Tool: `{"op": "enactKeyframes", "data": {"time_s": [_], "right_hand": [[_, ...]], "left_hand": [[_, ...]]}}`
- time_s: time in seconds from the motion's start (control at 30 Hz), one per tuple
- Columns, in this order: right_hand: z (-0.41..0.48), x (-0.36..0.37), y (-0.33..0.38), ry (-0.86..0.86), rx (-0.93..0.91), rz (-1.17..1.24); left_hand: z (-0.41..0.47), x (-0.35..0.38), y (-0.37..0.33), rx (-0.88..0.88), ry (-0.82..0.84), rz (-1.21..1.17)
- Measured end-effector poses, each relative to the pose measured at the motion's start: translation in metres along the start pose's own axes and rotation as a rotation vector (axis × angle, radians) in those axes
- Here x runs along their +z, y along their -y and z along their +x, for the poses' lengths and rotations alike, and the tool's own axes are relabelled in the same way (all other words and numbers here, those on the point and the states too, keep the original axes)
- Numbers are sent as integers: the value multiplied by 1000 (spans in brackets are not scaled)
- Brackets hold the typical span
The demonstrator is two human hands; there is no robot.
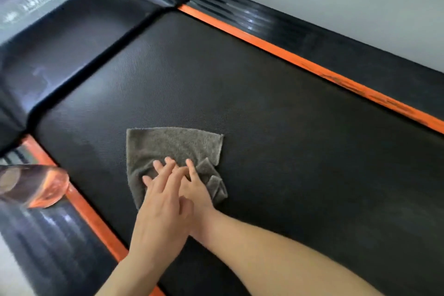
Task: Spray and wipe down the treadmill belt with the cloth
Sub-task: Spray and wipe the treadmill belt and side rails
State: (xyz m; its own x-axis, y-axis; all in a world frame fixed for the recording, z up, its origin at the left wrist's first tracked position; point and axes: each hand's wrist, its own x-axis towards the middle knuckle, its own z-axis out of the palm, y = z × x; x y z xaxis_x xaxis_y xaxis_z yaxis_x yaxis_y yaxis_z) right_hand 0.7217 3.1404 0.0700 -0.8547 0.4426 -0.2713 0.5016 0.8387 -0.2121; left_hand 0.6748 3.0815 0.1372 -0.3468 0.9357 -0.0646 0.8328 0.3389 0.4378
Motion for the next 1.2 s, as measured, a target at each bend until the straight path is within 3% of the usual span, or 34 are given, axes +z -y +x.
{"op": "enactKeyframes", "data": {"time_s": [0.1,0.2,0.27,0.37,0.43,0.5,0.6,0.67,0.73,0.87,0.97,1.07,1.13,1.2], "right_hand": [[-14,-1,-40,-47,22,44],[-52,-10,-134,-150,383,41],[-97,-14,-188,-113,650,41],[-130,-9,-195,-118,894,125],[-125,6,-145,-153,838,128],[-118,24,-70,-148,588,113],[-122,41,19,-126,261,50],[-129,45,28,-12,108,65],[-140,46,7,-48,7,98],[-193,48,-75,-44,267,56],[-254,41,-155,-53,658,23],[-277,39,-161,-76,1045,160],[-259,51,-110,-144,1001,138],[-239,64,-37,-181,739,98]], "left_hand": [[-11,1,23,-21,102,49],[-11,16,16,112,319,178],[-15,33,-5,198,424,239],[-19,45,-32,272,334,181],[-22,44,-40,308,215,126],[-26,37,-42,380,95,106],[-50,25,-29,376,56,187],[-75,26,-6,328,92,251],[-97,33,14,298,157,235],[-111,60,0,266,323,240],[-108,75,-41,295,353,244],[-107,82,-64,319,319,218],[-104,79,-67,314,285,155],[-107,73,-66,319,254,84]]}}
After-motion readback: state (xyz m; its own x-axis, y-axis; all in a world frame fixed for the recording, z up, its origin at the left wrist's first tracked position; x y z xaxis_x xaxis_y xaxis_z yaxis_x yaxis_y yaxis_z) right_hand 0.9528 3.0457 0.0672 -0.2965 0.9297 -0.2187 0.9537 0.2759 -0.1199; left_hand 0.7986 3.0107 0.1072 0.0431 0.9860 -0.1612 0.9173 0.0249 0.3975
